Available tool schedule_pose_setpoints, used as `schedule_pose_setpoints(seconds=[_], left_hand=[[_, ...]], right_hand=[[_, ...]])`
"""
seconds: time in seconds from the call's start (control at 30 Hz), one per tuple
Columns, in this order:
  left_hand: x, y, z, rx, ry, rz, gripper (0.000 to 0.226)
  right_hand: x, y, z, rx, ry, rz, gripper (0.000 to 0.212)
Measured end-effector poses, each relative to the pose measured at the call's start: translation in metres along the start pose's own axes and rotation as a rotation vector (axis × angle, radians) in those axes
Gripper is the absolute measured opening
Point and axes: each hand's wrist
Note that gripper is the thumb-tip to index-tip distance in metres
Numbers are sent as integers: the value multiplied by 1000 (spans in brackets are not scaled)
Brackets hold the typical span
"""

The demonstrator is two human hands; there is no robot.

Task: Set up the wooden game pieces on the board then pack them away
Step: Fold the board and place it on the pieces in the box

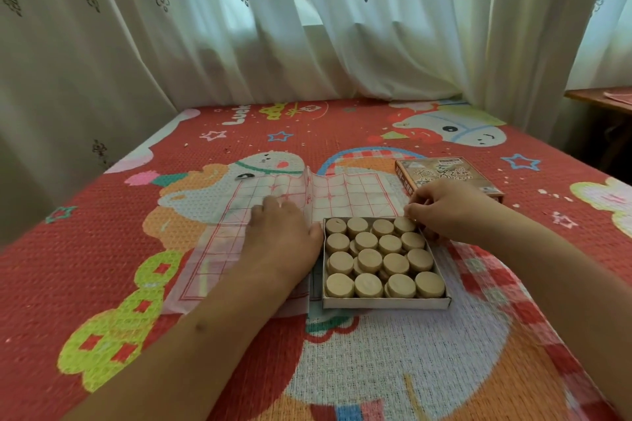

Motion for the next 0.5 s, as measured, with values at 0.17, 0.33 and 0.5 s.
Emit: schedule_pose_setpoints(seconds=[0.17,0.33,0.5], left_hand=[[-2,-2,5,135,-28,37,41],[0,-1,11,6,5,-4,27],[3,4,25,-321,15,-80,27]], right_hand=[[2,-2,-1,-64,-17,38,20],[3,-4,-3,-62,-42,50,23],[3,-3,-6,-71,-63,103,24]])
Point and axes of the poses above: each hand's wrist, its own x-axis towards the middle knuckle, its own z-axis out of the back of the hand, y = z × x, and after that the axes turned 7 degrees about z, right-handed
